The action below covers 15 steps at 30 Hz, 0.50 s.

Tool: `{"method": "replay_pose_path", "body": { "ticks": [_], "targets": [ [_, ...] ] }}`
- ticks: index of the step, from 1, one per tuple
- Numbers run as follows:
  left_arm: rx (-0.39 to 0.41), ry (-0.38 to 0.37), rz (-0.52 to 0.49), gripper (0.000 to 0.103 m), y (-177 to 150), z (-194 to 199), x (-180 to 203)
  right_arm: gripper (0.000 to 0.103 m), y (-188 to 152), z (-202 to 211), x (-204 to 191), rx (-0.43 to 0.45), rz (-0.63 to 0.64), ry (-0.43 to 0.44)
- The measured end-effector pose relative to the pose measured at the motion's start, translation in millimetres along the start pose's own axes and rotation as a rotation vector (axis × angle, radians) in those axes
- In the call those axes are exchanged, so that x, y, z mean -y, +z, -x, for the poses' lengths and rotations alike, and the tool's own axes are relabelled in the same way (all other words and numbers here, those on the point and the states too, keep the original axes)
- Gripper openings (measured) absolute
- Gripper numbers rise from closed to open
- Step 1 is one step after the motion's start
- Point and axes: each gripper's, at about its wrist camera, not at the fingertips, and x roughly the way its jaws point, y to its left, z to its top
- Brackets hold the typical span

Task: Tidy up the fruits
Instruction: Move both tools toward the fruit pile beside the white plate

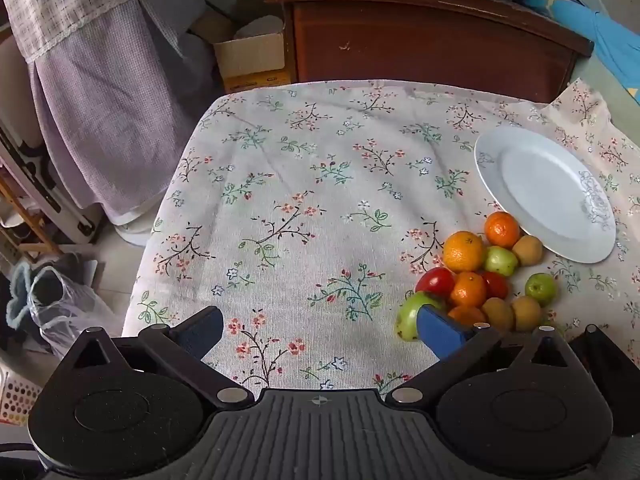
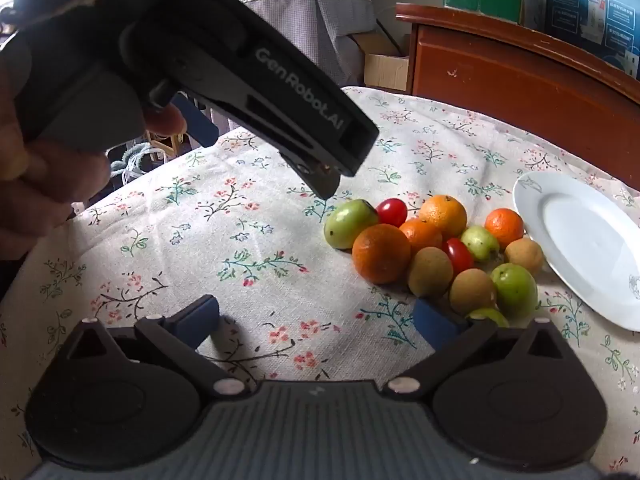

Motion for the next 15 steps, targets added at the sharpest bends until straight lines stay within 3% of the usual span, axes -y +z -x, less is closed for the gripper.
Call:
{"method": "replay_pose_path", "body": {
  "ticks": [4, 7, 15],
  "targets": [
    [0.046, 0.027, -0.028, 0.103, 1, 10, 2, 0.102, 3, 6, 1, -0.061, -0.006, -0.007],
    [0.056, 0.008, -0.011, 0.103, 3, 23, -1, 0.102, 10, 16, -1, -0.122, -0.031, -0.093],
    [0.052, -0.043, -0.006, 0.103, -2, 40, -21, 0.102, 27, 66, 11, -0.029, -0.208, -0.238]
  ]
}}
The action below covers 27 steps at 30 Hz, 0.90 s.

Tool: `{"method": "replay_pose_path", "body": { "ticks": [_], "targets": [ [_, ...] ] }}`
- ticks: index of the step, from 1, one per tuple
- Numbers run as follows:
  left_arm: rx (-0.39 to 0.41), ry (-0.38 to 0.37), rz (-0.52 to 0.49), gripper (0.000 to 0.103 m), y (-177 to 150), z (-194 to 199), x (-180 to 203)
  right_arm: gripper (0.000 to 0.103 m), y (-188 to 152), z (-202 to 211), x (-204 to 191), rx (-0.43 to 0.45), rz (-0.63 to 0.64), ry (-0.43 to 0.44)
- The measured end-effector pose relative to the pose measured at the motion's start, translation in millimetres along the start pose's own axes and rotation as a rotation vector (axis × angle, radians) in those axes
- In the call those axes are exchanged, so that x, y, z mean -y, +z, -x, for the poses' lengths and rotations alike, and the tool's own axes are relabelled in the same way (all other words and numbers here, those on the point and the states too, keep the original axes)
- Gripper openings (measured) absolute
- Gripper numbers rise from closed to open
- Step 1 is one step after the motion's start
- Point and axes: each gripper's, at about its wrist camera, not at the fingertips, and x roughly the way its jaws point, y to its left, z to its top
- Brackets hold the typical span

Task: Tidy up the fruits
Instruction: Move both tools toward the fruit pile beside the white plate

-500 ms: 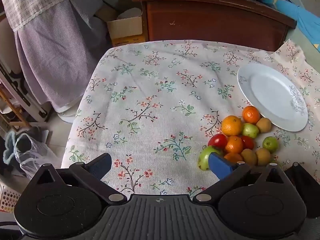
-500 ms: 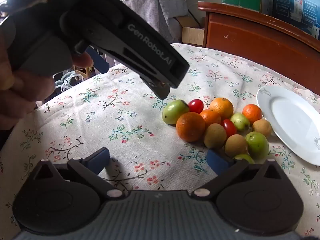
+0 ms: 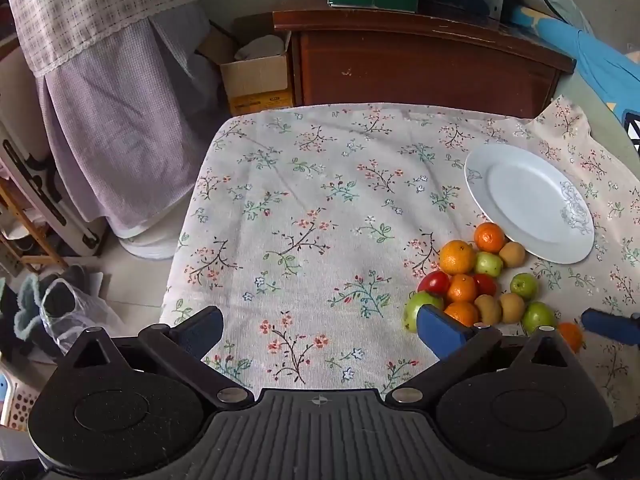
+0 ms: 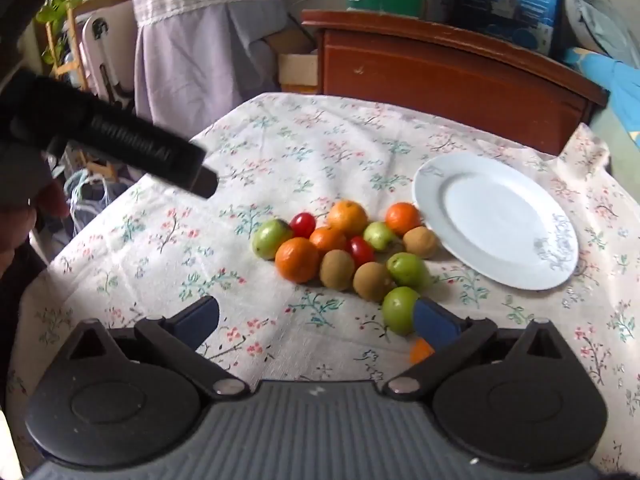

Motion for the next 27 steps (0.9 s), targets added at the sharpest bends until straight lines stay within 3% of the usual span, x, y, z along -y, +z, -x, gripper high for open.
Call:
{"method": "replay_pose_path", "body": {
  "ticks": [6, 10, 13, 17, 22, 27],
  "targets": [
    [-0.040, -0.019, -0.039, 0.103, -1, 8, -1, 0.102, 24, 31, 19, 0.035, -0.098, -0.203],
    [-0.059, -0.045, -0.055, 0.103, 6, 17, 0, 0.102, 39, 51, 44, 0.061, -0.158, -0.277],
    [-0.097, -0.070, -0.057, 0.103, 13, 19, 3, 0.102, 42, 59, 65, 0.025, -0.246, -0.284],
    [-0.073, -0.061, -0.107, 0.103, 14, 18, 20, 0.102, 32, 52, 79, -0.032, -0.366, -0.280],
    [-0.100, -0.053, -0.154, 0.103, 5, 6, 36, 0.102, 23, 29, 68, -0.123, -0.414, -0.222],
    [-0.129, -0.060, -0.143, 0.103, 1, -2, 41, 0.102, 20, 9, 52, -0.193, -0.377, -0.258]
  ]
}}
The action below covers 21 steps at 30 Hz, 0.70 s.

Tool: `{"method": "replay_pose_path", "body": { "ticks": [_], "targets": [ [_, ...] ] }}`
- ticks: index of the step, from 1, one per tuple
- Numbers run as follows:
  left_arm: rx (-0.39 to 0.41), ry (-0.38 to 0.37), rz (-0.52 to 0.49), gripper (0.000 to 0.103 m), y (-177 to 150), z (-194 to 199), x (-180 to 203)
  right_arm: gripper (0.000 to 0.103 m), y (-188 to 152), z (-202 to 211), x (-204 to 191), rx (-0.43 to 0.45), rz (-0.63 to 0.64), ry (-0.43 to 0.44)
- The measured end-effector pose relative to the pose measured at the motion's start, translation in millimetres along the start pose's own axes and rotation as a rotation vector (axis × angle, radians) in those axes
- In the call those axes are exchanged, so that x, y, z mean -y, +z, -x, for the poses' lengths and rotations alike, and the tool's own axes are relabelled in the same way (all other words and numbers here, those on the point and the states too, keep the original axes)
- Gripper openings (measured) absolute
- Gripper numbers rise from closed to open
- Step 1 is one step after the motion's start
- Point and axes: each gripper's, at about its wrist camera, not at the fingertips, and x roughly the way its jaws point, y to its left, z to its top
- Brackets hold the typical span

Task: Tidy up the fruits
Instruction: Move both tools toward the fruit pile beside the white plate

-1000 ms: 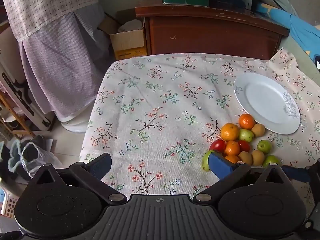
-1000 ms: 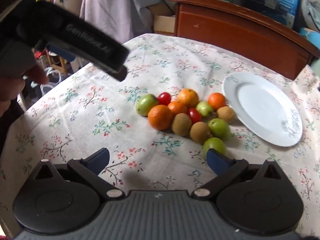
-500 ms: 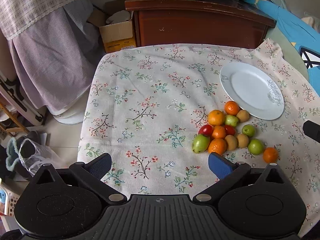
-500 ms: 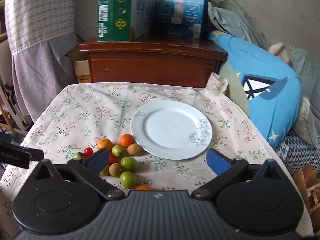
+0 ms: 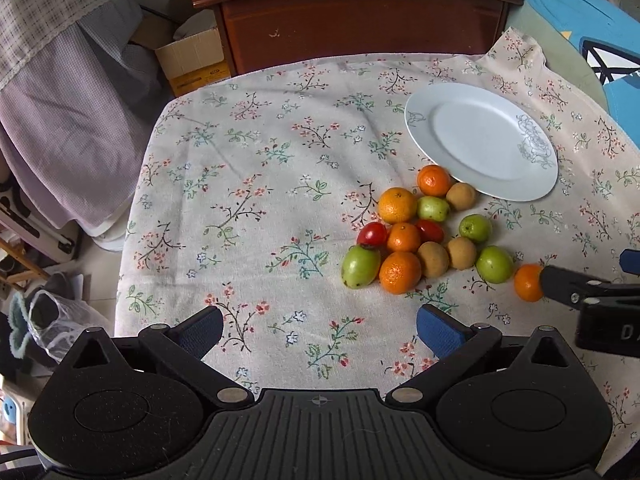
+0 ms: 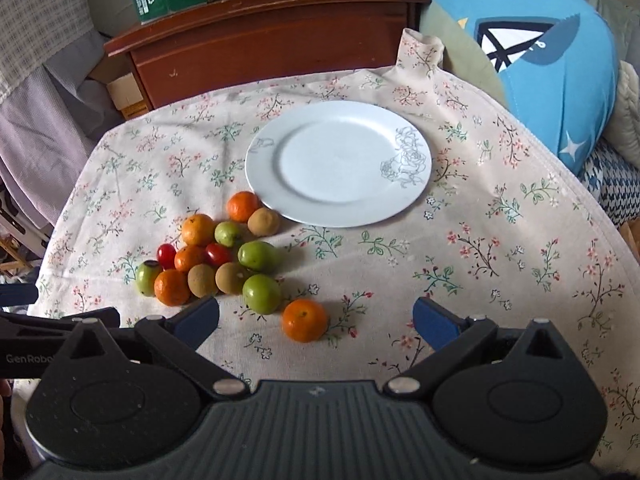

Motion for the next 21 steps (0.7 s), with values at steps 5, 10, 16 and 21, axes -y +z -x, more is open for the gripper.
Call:
{"method": "replay_pose_path", "body": {
  "ticks": [5, 10, 16, 21],
  "targets": [
    [-0.011, 0.027, 0.019, 0.103, 0, -6, 0, 0.102, 2, -5, -2, -0.032, -0.010, 0.000],
    [-0.015, 0.034, 0.044, 0.103, 0, -8, -1, 0.102, 3, -8, -4, -0.044, 0.005, -0.040],
    [-0.021, 0.046, 0.034, 0.103, -1, -10, 3, 0.102, 0, -13, -10, -0.055, 0.044, -0.082],
    [-0.012, 0.067, 0.019, 0.103, -2, -10, 4, 0.102, -1, -16, -11, -0.060, 0.048, -0.085]
  ]
}}
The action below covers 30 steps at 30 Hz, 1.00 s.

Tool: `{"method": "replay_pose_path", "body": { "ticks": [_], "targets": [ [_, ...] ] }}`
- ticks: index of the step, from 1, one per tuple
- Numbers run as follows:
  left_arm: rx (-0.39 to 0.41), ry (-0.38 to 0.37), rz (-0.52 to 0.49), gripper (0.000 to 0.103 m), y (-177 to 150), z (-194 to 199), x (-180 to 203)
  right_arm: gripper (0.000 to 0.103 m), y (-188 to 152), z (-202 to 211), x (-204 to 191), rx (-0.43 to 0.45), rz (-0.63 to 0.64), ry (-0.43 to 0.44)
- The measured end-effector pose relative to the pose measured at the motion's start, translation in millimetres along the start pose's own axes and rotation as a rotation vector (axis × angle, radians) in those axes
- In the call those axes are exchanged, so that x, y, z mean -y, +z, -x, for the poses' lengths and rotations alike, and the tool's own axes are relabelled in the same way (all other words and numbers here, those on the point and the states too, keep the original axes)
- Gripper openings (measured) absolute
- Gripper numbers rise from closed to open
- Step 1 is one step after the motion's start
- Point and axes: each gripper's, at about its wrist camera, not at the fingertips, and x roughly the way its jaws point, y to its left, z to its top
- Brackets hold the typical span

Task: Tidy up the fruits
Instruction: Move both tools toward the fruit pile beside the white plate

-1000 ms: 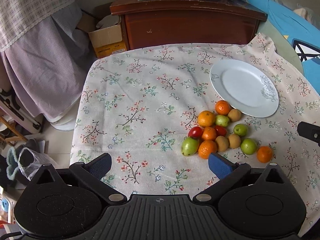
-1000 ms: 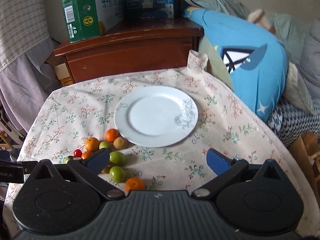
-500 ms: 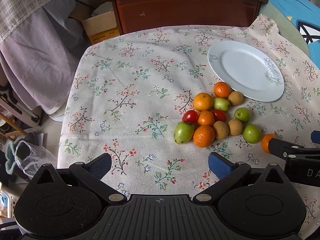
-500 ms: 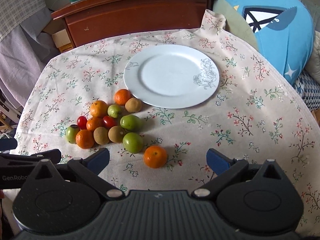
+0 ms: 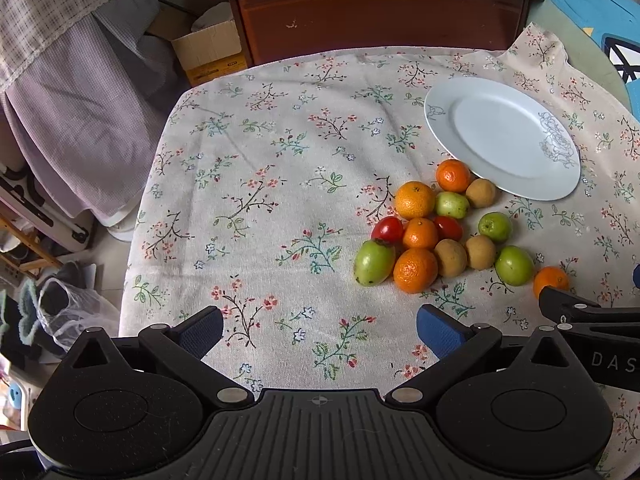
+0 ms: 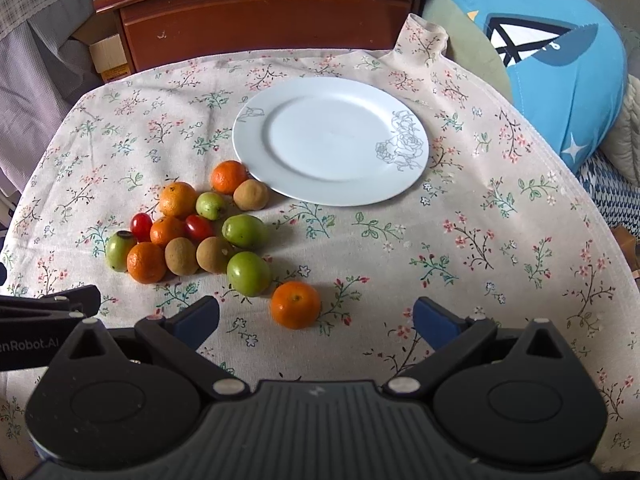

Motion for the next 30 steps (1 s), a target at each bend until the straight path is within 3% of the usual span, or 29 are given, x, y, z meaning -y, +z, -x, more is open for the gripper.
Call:
{"method": "replay_pose_path", "body": {
  "ticks": [30],
  "targets": [
    [0.000, 0.011, -0.010, 0.103, -1.3, -2.3, -1.5, 0.102, 0.4, -1.5, -4.1, 0.012, 0.030, -0.012]
  ]
}}
